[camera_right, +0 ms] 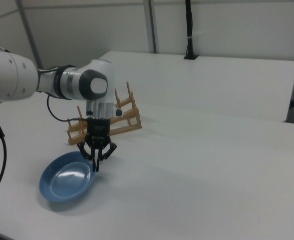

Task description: Pick plate from plate rack

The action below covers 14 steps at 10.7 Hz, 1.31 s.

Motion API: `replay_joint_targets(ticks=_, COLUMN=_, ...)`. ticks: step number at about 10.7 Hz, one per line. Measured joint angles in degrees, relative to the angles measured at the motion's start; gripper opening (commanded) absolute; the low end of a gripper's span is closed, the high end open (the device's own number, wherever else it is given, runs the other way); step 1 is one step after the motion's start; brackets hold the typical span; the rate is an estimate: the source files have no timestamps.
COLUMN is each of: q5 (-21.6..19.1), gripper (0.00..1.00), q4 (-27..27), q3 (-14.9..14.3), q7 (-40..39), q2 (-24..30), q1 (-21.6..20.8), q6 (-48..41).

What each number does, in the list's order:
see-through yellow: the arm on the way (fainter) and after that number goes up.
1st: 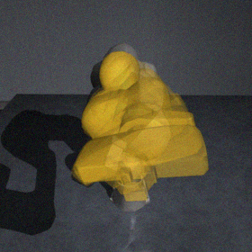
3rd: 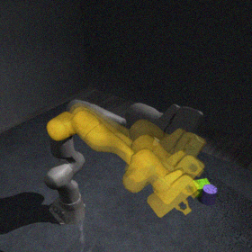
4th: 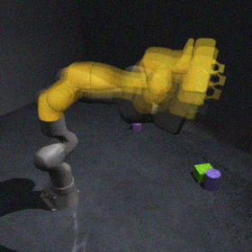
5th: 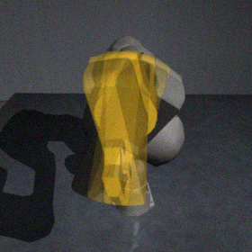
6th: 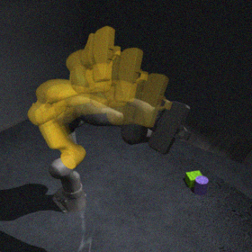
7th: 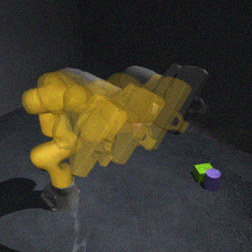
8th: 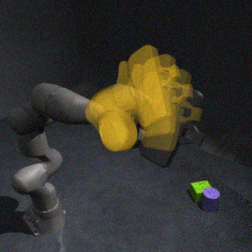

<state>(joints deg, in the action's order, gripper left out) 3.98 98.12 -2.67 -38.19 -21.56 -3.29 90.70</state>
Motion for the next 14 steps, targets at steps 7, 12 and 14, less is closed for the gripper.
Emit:
replay_joint_targets(ticks=7, q5=0.19, gripper=1.0, q4=-2.6, q3=-0.01, q7=2.18, q2=-3.94, q1=-0.01, q6=-1.65)
replay_joint_targets(ticks=12, q5=0.19, gripper=1.0, q4=-8.42, q3=-0.02, q7=17.28, q2=4.19, q1=-0.05, q6=-1.75)
replay_joint_targets(ticks=14, q5=0.19, gripper=1.0, q4=-8.78, q3=0.01, q7=25.03, q2=9.69, q1=-0.54, q6=-1.82)
